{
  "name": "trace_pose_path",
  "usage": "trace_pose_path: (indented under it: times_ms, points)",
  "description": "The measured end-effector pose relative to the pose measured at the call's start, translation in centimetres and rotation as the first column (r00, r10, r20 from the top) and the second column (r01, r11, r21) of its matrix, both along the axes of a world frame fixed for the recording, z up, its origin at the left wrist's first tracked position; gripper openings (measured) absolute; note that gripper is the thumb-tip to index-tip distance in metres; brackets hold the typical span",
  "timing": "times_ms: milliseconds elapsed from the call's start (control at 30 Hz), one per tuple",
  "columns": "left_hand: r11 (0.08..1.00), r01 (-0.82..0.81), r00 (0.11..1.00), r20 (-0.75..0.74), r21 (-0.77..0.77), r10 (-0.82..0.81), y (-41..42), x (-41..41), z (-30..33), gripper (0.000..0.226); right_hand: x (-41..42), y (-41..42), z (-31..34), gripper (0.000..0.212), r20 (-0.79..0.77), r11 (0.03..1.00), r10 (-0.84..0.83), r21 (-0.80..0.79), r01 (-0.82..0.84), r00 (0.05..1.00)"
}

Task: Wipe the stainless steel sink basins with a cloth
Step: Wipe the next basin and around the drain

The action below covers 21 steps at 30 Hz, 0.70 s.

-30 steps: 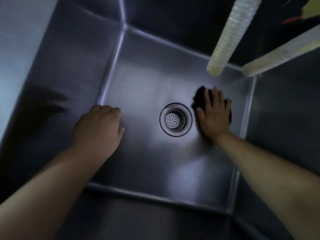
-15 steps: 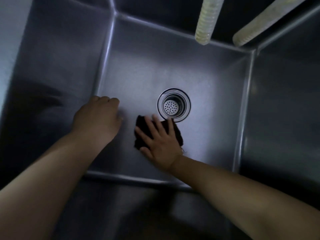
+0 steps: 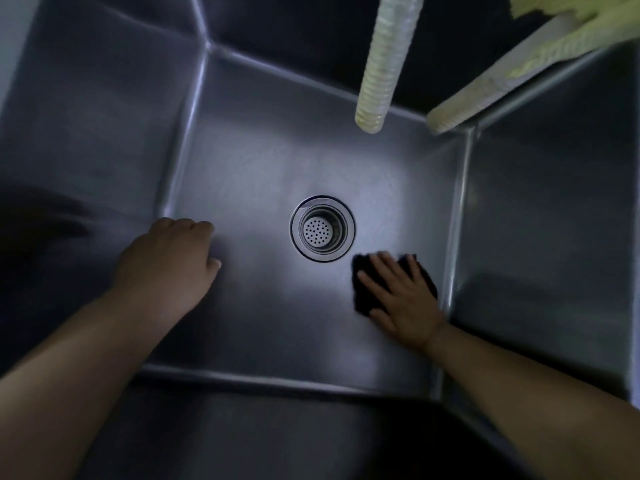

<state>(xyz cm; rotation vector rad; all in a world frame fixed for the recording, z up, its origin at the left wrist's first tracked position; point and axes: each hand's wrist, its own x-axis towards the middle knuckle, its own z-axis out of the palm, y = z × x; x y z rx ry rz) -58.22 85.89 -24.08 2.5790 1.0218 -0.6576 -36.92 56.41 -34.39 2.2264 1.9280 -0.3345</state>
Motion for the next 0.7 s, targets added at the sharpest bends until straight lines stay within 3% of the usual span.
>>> trace_pose_path:
  times_ms: [167,300,400,600,700]
  points:
    - [0.999,0.025,1.0,0.006,0.048,-0.025,0.1,0.3,0.0,0.034,6.0,5.3,0.3,0.066,0.09,0.893,-0.45,0.02,0.45,0.889]
    - [0.997,0.033,0.999,0.039,0.075,-0.036,0.1,0.2,0.0,0.032,11.2,11.9,-0.4,0.061,0.092,0.659,-0.752,0.108,0.744,0.653]
    - [0.995,0.029,0.997,0.075,0.1,-0.037,0.1,0.0,0.0,0.029,12.5,18.0,-1.1,0.065,-0.03,0.5,-0.861,0.13,0.856,0.507]
    - [0.983,0.027,0.998,0.053,0.18,-0.037,0.5,-0.2,-0.2,0.022,8.5,25.2,-2.2,0.076,-0.033,0.493,-0.86,0.202,0.846,0.509]
    - [0.978,0.018,0.999,0.024,0.208,-0.024,0.6,-0.3,-0.2,0.023,6.6,27.6,-2.3,0.073,-0.044,0.603,-0.78,0.216,0.768,0.624]
